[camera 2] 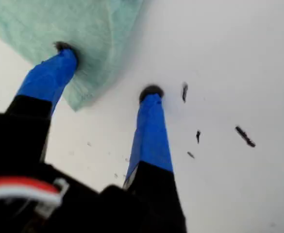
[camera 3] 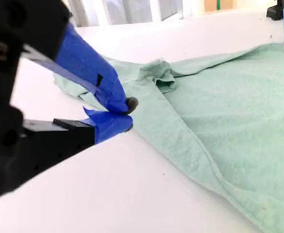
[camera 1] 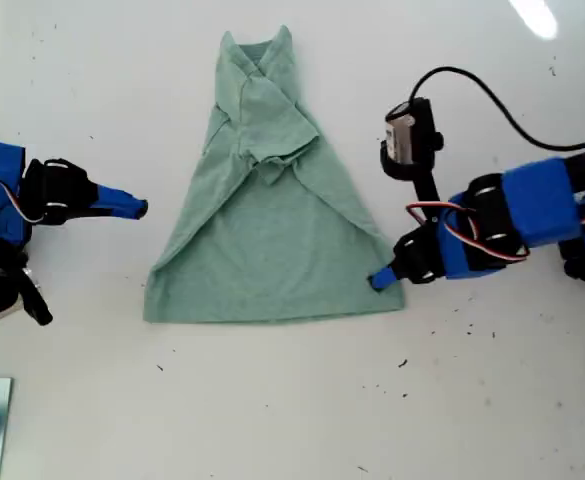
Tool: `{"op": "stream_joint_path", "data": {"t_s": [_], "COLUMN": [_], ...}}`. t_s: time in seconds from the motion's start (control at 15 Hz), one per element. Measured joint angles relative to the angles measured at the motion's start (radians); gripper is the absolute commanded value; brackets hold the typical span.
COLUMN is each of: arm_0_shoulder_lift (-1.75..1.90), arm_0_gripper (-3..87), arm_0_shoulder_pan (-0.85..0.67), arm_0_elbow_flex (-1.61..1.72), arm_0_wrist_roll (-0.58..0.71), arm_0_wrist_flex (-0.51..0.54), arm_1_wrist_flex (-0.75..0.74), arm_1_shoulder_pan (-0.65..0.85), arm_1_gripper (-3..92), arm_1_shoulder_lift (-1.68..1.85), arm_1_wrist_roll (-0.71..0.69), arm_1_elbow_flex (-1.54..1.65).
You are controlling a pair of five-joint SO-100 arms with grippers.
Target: Fold t shirt
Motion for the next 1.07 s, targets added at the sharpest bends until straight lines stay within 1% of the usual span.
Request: {"op": "stream_joint_path", "data": {"t_s": [0.07,0.13,0.27,0.33,0.53,0.6,0.67,0.8,0.93,1.0,1.07], "arm_0_shoulder_lift": [0.000,0.000,0.000,0.000,0.000,0.000,0.000,0.000,0.000,0.000,0.000], "arm_0_gripper": [-0.3,-0.3,-0.3,-0.3,-0.3,-0.3,-0.3,-0.3,-0.3,-0.3,-0.3], "arm_0_shoulder_pan": [0.000,0.000,0.000,0.000,0.000,0.000,0.000,0.000,0.000,0.000,0.000], "arm_0_elbow_flex": [0.000,0.000,0.000,0.000,0.000,0.000,0.000,0.000,0.000,0.000,0.000], "arm_0_wrist_roll": [0.000,0.000,0.000,0.000,0.000,0.000,0.000,0.000,0.000,0.000,0.002], "arm_0_wrist_flex": [0.000,0.000,0.000,0.000,0.000,0.000,0.000,0.000,0.000,0.000,0.000], "arm_1_wrist_flex": [-0.089,-0.144,-0.161,-0.158,-0.083,-0.041,0.051,0.295,0.506,0.575,0.611], "arm_1_shoulder_pan": [-0.003,-0.005,-0.005,-0.005,-0.005,-0.005,-0.005,-0.003,-0.003,-0.003,-0.003], "arm_1_gripper": [-0.5,-0.5,-0.9,-0.9,-0.9,-0.9,-0.9,-0.9,-0.9,-0.9,-0.9], "arm_1_shoulder_lift": [-0.017,-0.018,-0.017,-0.017,-0.029,-0.018,-0.014,-0.017,-0.017,-0.017,-0.017], "arm_1_wrist_roll": [0.020,0.034,0.040,0.034,0.014,0.008,-0.009,-0.044,-0.091,-0.109,-0.124], "arm_1_elbow_flex": [0.060,0.107,0.124,0.121,0.054,0.012,-0.055,-0.222,-0.485,-0.603,-0.676]}}
